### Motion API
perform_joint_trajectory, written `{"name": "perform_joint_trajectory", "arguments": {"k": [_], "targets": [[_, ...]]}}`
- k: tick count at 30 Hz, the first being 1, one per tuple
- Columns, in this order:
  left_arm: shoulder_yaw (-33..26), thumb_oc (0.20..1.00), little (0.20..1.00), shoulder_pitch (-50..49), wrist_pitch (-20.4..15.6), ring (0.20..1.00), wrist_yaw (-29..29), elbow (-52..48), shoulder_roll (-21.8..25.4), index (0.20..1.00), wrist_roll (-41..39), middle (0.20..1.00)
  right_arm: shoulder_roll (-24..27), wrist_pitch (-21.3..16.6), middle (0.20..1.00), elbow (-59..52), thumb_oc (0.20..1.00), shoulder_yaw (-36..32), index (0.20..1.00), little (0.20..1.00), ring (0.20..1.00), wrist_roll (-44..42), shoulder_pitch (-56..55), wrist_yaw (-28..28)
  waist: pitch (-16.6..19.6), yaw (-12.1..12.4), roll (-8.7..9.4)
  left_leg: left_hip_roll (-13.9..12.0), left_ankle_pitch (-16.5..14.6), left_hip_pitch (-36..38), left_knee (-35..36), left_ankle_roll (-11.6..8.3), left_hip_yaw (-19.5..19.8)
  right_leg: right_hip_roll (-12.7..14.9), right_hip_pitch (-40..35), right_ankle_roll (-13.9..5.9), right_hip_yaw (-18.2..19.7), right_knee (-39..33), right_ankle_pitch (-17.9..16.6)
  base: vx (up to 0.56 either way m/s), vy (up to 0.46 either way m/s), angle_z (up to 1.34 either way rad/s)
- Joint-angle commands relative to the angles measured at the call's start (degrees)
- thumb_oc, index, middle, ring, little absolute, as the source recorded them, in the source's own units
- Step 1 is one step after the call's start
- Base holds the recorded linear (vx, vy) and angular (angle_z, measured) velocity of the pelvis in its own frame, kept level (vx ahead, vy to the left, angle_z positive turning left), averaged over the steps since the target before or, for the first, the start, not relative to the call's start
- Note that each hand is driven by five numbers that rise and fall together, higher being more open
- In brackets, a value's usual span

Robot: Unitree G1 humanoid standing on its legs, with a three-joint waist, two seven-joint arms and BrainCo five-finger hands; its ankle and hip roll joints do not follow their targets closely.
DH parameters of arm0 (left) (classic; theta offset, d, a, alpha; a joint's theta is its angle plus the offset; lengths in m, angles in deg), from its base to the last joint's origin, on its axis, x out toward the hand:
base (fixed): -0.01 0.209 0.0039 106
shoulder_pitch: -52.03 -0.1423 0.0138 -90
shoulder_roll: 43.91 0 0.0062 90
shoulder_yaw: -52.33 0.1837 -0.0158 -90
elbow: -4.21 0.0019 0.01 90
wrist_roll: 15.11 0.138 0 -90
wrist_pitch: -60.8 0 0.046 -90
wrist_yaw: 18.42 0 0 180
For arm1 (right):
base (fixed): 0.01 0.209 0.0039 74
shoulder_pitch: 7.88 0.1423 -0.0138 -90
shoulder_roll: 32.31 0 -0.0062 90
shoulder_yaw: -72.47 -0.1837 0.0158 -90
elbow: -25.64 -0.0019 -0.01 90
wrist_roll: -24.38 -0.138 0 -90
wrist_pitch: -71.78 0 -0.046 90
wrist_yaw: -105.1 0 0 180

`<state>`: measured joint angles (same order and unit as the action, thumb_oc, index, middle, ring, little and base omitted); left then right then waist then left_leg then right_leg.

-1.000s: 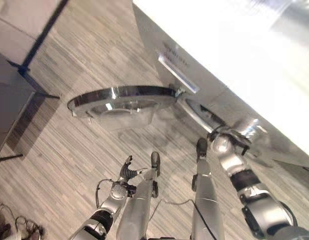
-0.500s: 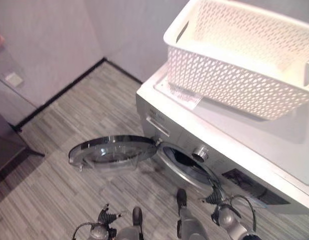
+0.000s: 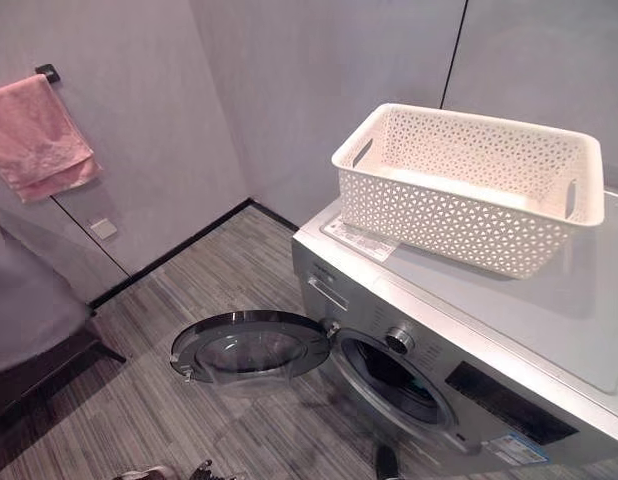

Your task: Grab the laundry basket,head to the washer,open it,put in the laundry and shut it.

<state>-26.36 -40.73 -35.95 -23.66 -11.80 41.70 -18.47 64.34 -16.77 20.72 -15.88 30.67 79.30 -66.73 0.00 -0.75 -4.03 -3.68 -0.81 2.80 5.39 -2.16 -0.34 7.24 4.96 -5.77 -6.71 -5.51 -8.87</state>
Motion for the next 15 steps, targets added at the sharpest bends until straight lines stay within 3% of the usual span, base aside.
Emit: {"name": "perform_joint_trajectory", "arguments": {"k": [1,7,15], "targets": [[-1.63,1.000,1.000,3.67,1.14,1.000,2.12,3.44,2.15,1.000,2.53,1.000,-0.38,1.65,1.000,4.18,1.000,-0.60,1.000,1.000,1.000,-5.53,3.64,-2.34,-1.61,0.09,3.20,0.35,-2.70,-0.69,-1.79,-1.10,0.62,2.38,-4.73,-2.81,-0.80,1.57,7.11,0.00,0.000,0.00],[-0.07,1.000,1.000,4.67,1.33,1.000,3.12,2.49,1.98,1.000,2.00,1.000,2.55,1.57,1.000,5.17,1.000,-3.89,1.000,1.000,1.000,-10.23,5.57,-2.52,-0.41,0.20,3.25,-0.27,-2.69,0.04,-1.26,-1.25,-0.09,1.89,-5.07,-2.80,-0.45,0.92,6.81,0.00,0.000,0.00],[1.05,1.000,1.000,6.19,0.99,1.000,2.18,2.72,1.98,1.000,2.81,1.000,0.68,0.77,1.000,3.17,1.000,-1.49,1.000,1.000,1.000,-11.48,7.98,-2.34,0.19,0.44,3.88,-0.85,-2.73,0.76,-0.95,-1.39,-1.34,1.24,-4.94,-2.76,0.69,0.58,6.61,0.00,-0.024,-0.04]]}}
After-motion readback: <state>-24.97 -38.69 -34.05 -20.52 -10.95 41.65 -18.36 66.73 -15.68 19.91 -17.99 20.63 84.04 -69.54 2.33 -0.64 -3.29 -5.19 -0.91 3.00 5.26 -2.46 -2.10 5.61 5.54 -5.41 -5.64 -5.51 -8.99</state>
